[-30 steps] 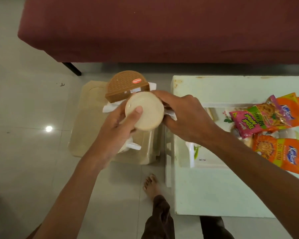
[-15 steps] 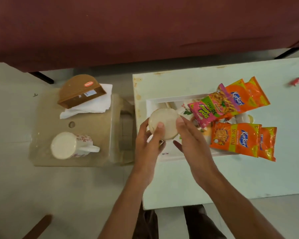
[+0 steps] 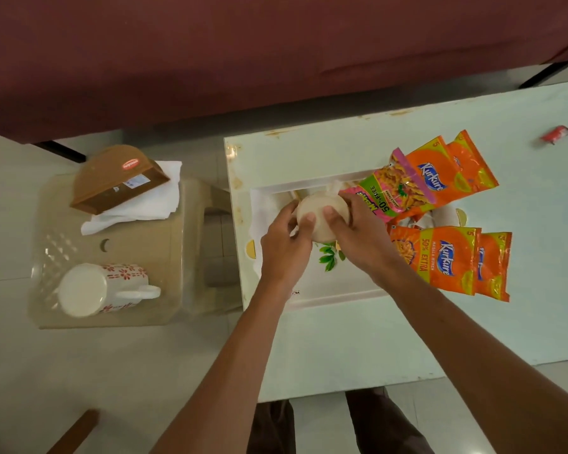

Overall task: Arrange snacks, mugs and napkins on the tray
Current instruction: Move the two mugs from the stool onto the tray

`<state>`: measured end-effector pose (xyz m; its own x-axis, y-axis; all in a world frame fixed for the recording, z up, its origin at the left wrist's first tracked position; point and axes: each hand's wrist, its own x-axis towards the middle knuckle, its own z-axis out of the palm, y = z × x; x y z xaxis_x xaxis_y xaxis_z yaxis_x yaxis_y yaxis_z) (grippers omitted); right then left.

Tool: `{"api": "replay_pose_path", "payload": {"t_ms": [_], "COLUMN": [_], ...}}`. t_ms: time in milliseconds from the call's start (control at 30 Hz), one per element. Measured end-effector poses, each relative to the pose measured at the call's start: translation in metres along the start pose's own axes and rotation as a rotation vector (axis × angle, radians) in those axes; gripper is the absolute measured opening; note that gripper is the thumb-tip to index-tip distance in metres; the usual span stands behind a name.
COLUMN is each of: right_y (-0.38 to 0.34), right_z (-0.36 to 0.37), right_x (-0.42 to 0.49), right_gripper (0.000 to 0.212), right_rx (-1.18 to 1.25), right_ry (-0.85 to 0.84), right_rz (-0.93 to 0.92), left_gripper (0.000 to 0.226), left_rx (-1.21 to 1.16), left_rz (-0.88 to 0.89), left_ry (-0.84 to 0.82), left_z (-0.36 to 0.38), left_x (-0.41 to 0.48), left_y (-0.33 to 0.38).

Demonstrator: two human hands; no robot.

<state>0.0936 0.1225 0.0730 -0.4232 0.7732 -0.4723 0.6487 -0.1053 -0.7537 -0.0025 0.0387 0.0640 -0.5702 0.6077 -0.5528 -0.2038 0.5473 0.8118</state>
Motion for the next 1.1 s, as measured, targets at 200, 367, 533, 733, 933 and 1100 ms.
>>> {"api": "replay_pose_path", "payload": {"t_ms": [200,367,533,733,933,1100], "right_y": [0.01,0.013,0.014,0.018,0.018,-0.002], "right_z": [0.006,0.003,0.001,0.002,0.003,0.007], "right_x": [0.018,0.025,0.028,0.034,0.032,0.005], "right_gripper": [0.036,0.029,0.032,0.034,0.037,0.031], "right_rx": [0.071,0.165,0.122,0.131,0.156,-0.111], "right_ry": [0.047,0.064,0.079,0.107,0.098,0.352], "right_rz": [0.047,0.123,0.133,0.146,0.138,-0.14], "left_gripper": [0.025,0.021,0.02,0.036,0.032,0.057], "left_rx": [-0.062,-0.05,-0.002,0.094,0.041,-0.094], "left_rz": [-0.054,-0.049,-0.034,0.007,-0.004,-0.034], "left_ry": [-0.013,-0.029,-0.028,-0.03,-0.035,0.089], "left_z": [0.009,0.015,0.018,0.021,0.018,-0.028], "left_x": [0.018,0.026,0.033,0.038,0.037,0.008], "left_y": [-0.002,-0.003,-0.004,-0.006,-0.008,0.0]}}
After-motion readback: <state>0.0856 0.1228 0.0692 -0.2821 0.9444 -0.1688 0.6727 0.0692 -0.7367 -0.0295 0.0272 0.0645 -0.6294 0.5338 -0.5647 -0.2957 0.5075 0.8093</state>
